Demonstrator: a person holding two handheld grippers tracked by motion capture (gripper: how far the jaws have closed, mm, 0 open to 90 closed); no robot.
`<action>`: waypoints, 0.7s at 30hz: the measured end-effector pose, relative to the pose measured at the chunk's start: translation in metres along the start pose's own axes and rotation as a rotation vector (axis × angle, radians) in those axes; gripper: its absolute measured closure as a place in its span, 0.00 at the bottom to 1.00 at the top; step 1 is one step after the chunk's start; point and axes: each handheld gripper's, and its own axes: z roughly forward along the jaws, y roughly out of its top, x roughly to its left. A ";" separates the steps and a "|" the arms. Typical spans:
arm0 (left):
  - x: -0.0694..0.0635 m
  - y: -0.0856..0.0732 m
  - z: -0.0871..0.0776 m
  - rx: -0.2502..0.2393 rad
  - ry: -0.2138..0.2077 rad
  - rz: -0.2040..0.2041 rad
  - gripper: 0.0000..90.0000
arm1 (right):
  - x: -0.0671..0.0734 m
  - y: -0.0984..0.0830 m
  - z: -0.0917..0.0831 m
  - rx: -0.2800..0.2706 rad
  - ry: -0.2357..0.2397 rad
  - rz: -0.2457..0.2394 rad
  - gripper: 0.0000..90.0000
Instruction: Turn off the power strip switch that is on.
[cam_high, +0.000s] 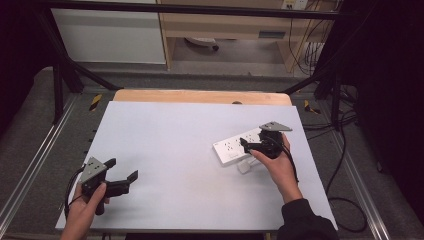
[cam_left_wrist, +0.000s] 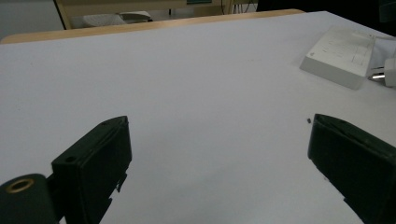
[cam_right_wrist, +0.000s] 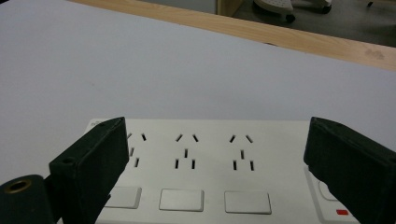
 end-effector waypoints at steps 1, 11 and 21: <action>0.000 0.000 -0.002 -0.001 0.002 -0.004 0.07 | 0.002 0.002 0.000 -0.003 -0.004 -0.003 0.07; 0.001 0.000 -0.006 -0.008 0.015 0.002 0.07 | 0.009 0.019 0.005 -0.006 -0.024 -0.012 0.05; 0.002 -0.002 -0.006 0.011 0.029 -0.011 0.07 | 0.000 0.030 0.008 -0.003 -0.022 0.017 0.08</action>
